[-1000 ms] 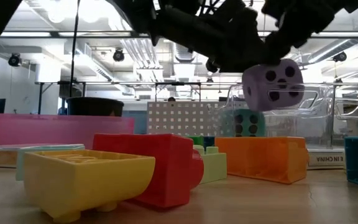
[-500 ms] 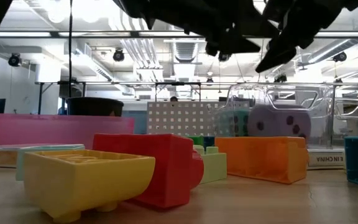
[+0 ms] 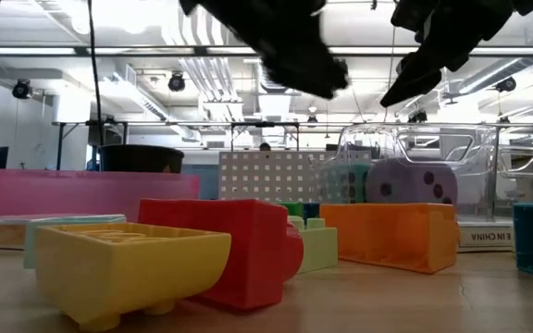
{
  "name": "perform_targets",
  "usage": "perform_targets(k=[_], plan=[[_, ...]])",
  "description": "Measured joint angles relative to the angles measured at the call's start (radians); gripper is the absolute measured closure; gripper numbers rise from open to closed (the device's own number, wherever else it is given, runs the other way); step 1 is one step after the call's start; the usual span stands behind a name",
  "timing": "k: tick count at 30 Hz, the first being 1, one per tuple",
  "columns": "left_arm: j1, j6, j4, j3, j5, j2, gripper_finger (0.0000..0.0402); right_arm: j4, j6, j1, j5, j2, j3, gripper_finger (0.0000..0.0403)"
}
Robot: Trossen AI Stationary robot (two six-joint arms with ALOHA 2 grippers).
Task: Pick & Place Toys
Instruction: Put the yellow game card into the pink bin
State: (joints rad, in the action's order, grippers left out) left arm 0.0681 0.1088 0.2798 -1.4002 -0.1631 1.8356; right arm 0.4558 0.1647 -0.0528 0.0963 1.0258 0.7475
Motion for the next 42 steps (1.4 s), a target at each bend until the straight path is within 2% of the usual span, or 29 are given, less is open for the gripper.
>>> perform_targets(k=[3, 6, 9, 15, 20, 25, 32, 42], plan=[[0.000, -0.027, 0.094, 0.011, -0.041, -0.052, 0.0016, -0.013, -0.003, -0.008, -0.001, 0.019, 0.000, 0.0025], [0.001, -0.047, 0.081, 0.089, -0.070, -0.124, 0.0016, -0.060, -0.006, -0.015, -0.002, 0.044, 0.000, 0.0025], [0.000, -0.100, -0.018, 0.238, -0.079, -0.214, 0.0016, -0.121, -0.006, -0.030, -0.011, 0.077, 0.000, 0.0025], [0.014, -0.212, -0.332, 0.557, -0.081, -0.392, 0.0015, -0.277, -0.011, -0.067, -0.075, 0.159, 0.000, 0.0025], [0.016, -0.232, -0.577, 0.714, -0.080, -0.500, 0.0015, -0.392, -0.011, -0.068, -0.070, 0.236, 0.017, 0.0025], [0.018, -0.350, -0.626, 0.789, -0.070, -0.572, 0.0015, -0.401, -0.011, -0.067, -0.070, 0.308, 0.060, 0.0025], [0.016, -0.376, -0.622, 0.849, -0.087, -0.600, 0.0015, -0.399, -0.007, -0.068, -0.071, 0.434, 0.128, 0.0025], [0.016, -0.423, -0.627, 0.843, -0.107, -0.582, 0.0015, -0.214, -0.007, -0.068, -0.071, 0.575, 0.310, 0.0025]])
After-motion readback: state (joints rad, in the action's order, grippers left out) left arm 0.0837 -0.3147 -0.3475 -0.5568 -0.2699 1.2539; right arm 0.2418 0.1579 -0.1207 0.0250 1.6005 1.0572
